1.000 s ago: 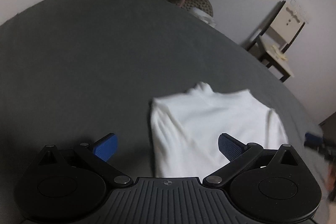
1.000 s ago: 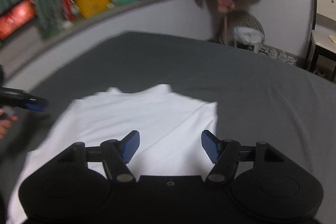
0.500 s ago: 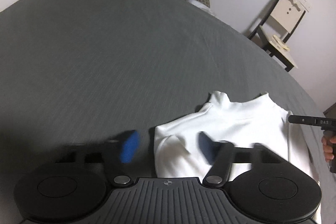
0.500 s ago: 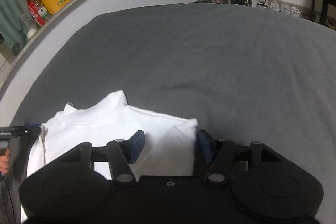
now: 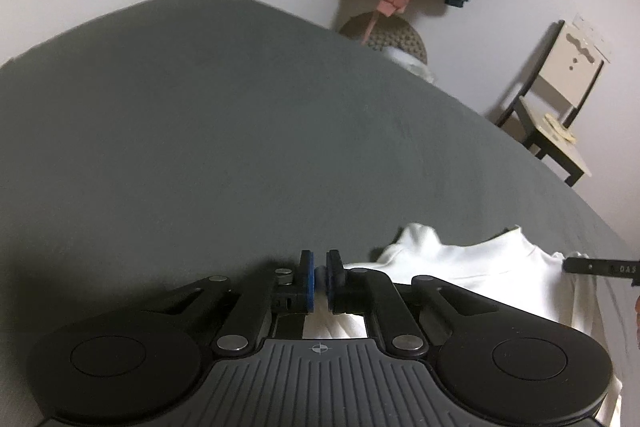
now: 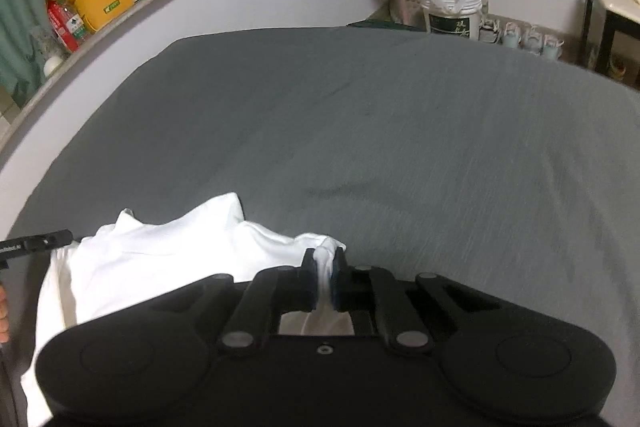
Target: Fold clothes
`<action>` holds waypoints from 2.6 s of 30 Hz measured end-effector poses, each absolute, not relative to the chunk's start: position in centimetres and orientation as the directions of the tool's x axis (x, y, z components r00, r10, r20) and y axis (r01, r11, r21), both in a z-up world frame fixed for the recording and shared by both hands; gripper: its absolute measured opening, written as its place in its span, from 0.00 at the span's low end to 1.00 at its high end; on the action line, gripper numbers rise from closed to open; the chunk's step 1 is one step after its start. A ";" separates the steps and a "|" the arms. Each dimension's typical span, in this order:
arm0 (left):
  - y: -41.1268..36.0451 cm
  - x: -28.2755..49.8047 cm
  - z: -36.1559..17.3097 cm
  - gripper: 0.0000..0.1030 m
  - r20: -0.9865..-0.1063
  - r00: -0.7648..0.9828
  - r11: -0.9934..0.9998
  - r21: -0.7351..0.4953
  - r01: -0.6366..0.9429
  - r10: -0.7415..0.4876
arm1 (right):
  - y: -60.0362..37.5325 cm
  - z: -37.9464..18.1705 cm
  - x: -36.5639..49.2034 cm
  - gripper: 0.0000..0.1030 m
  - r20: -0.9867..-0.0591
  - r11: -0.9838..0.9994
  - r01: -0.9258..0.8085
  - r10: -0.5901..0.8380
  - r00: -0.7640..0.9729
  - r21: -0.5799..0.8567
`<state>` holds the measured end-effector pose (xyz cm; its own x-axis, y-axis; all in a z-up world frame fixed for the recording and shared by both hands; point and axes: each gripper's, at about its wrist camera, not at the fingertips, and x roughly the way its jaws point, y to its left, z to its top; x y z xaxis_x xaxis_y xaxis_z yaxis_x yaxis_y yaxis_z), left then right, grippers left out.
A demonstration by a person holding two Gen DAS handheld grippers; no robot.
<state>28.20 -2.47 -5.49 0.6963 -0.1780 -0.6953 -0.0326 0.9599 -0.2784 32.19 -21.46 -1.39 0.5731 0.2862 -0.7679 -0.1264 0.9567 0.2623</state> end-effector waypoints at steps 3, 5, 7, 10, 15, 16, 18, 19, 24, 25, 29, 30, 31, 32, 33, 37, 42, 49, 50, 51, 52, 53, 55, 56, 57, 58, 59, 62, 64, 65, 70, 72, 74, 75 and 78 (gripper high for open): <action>-3.1 28.3 -5.0 0.05 -0.688 0.710 0.967 -0.251 -0.038 -0.151 | -21.2 -0.8 32.6 0.07 -0.780 0.967 -0.130 0.255 0.572 0.221; -2.7 28.6 -4.9 0.03 -0.691 0.712 0.964 -0.253 -0.079 -0.123 | -21.2 -0.6 33.1 0.06 -0.788 0.973 -0.108 0.229 0.571 0.205; -1.8 29.3 -4.7 0.00 -0.691 0.716 0.957 -0.266 -0.120 -0.102 | -21.2 -0.5 33.7 0.06 -0.794 0.976 -0.087 0.213 0.570 0.200; -0.3 30.6 -3.9 0.00 -0.684 0.722 0.943 -0.299 -0.145 -0.106 | -20.9 -1.0 34.6 0.06 -0.817 0.978 -0.062 0.201 0.540 0.200; 1.9 31.5 -4.2 0.01 -0.684 0.652 0.879 -0.474 -0.058 -0.326 | -20.9 -2.3 35.1 0.18 -0.861 0.978 -0.073 0.209 0.464 0.197; 2.0 31.5 -4.5 0.02 -0.694 0.629 0.874 -0.484 -0.047 -0.351 | -21.1 -2.3 35.1 0.27 -0.860 0.976 -0.074 0.214 0.463 0.203; 1.8 31.2 -4.7 0.06 -0.722 0.592 0.889 -0.457 -0.019 -0.359 | -21.4 -2.4 35.0 0.36 -0.859 0.972 -0.074 0.231 0.457 0.222; 1.7 31.0 -4.8 0.07 -0.734 0.576 0.898 -0.441 -0.001 -0.360 | -21.5 -2.4 35.0 0.40 -0.858 0.970 -0.074 0.241 0.453 0.233; 1.6 29.9 -5.4 0.07 -0.761 0.488 0.877 -0.480 0.018 -0.427 | -21.9 -2.6 34.6 0.45 -0.852 0.960 -0.068 0.273 0.448 0.271; 1.6 29.7 -5.6 0.07 -0.760 0.468 0.865 -0.502 0.017 -0.450 | -21.9 -2.7 34.5 0.49 -0.849 0.958 -0.065 0.277 0.449 0.278; 0.5 28.7 -6.7 0.07 -0.830 0.383 0.895 -0.445 -0.015 -0.406 | -21.3 -2.9 34.0 0.56 -0.843 0.960 -0.079 0.273 0.464 0.268; 0.4 28.6 -6.9 0.07 -0.847 0.370 0.908 -0.419 -0.024 -0.381 | -21.1 -3.0 33.8 0.59 -0.841 0.962 -0.085 0.269 0.469 0.260; 0.2 28.6 -6.9 0.07 -0.853 0.375 0.917 -0.398 -0.018 -0.363 | -20.9 -3.0 33.7 0.61 -0.840 0.964 -0.091 0.264 0.473 0.252; -0.1 28.6 -6.9 0.07 -0.862 0.378 0.929 -0.370 -0.014 -0.338 | -20.7 -3.1 33.5 0.62 -0.839 0.965 -0.096 0.259 0.478 0.243; -0.6 28.7 -6.8 0.07 -0.871 0.376 0.938 -0.346 -0.016 -0.315 | -20.5 -3.1 33.4 0.65 -0.840 0.967 -0.100 0.252 0.481 0.233; -3.3 28.4 -6.2 0.07 -0.895 0.402 0.980 -0.200 0.022 -0.192 | -19.7 -3.2 33.2 0.68 -0.843 0.974 -0.108 0.226 0.489 0.198; -8.4 25.5 -6.5 0.13 -0.834 0.552 0.985 0.100 0.139 0.007 | -19.7 -3.3 32.8 0.69 -0.835 0.975 -0.097 0.222 0.503 0.201; -11.1 22.2 -8.3 0.14 -0.707 0.702 0.940 0.293 0.173 0.091 | -19.4 -3.3 32.7 0.74 -0.836 0.977 -0.094 0.211 0.507 0.190; -10.9 21.9 -8.4 0.14 -0.703 0.707 0.937 0.293 0.190 0.077 | -19.2 -3.3 32.6 0.75 -0.837 0.977 -0.099 0.211 0.505 0.187; -10.9 22.1 -8.5 0.16 -0.699 0.712 0.931 0.300 0.209 0.065 | -19.1 -3.4 32.6 0.77 -0.838 0.977 -0.105 0.211 0.503 0.184; -11.1 22.8 -8.5 0.16 -0.694 0.717 0.919 0.320 0.233 0.060 | -19.0 -3.4 32.6 0.79 -0.839 0.978 -0.110 0.210 0.501 0.179; -11.2 22.5 -8.5 0.16 -0.685 0.726 0.902 0.348 0.254 0.060 | -18.9 -3.4 32.7 0.79 -0.840 0.978 -0.114 0.208 0.501 0.175; -11.2 22.0 -8.3 0.16 -0.665 0.744 0.870 0.401 0.288 0.060 | -18.7 -3.5 32.7 0.82 -0.841 0.978 -0.115 0.207 0.499 0.172; -11.2 21.6 -8.2 0.16 -0.655 0.753 0.854 0.423 0.302 0.058 | -18.7 -3.5 32.7 0.82 -0.842 0.978 -0.114 0.207 0.499 0.173; -11.1 21.2 -8.1 0.16 -0.645 0.762 0.838 0.446 0.316 0.056 | -18.6 -3.5 32.7 0.83 -0.842 0.979 -0.112 0.206 0.499 0.173; -11.0 21.0 -8.0 0.18 -0.641 0.766 0.832 0.451 0.322 0.050 | -18.6 -3.5 32.7 0.83 -0.842 0.979 -0.111 0.205 0.500 0.172; -10.4 21.2 -7.7 0.24 -0.643 0.765 0.854 0.422 0.305 0.044 | -18.6 -3.5 32.7 0.83 -0.842 0.979 -0.112 0.204 0.500 0.171; -7.8 21.9 -7.4 0.90 -0.624 0.775 0.937 0.320 0.139 0.098 | -18.5 -3.6 32.7 0.84 -0.842 0.980 -0.113 0.200 0.501 0.166; -5.8 22.3 -7.8 1.00 -0.624 0.773 0.978 0.209 0.025 0.113 | -18.4 -3.6 32.7 0.84 -0.842 0.980 -0.111 0.198 0.501 0.164; -4.6 22.3 -8.5 1.00 -0.634 0.770 0.994 0.107 -0.002 0.070 | -18.4 -3.6 32.6 0.84 -0.843 0.980 -0.110 0.197 0.501 0.164; -3.1 21.7 -9.4 1.00 -0.601 0.799 0.999 -0.023 -0.034 0.014 | -18.2 -3.7 32.6 0.85 -0.846 0.981 -0.116 0.191 0.497 0.153; -3.4 22.0 -9.6 1.00 -0.603 0.798 0.999 0.005 -0.033 0.030 | -18.1 -3.6 32.6 0.86 -0.847 0.981 -0.120 0.192 0.496 0.152; -3.3 22.2 -9.6 1.00 -0.605 0.796 0.999 0.002 -0.032 0.026 | -18.3 -3.6 32.6 0.87 -0.845 0.980 -0.120 0.200 0.496 0.161; -3.2 22.4 -9.7 1.00 -0.608 0.794 1.000 0.000 -0.025 0.020 | -18.4 -3.5 32.7 0.87 -0.843 0.978 -0.119 0.208 0.496 0.172; -3.2 22.9 -8.7 1.00 -0.597 0.802 0.998 0.050 0.031 0.005 | -19.5 -3.1 33.1 0.77 -0.830 0.964 -0.112 0.263 0.492 0.240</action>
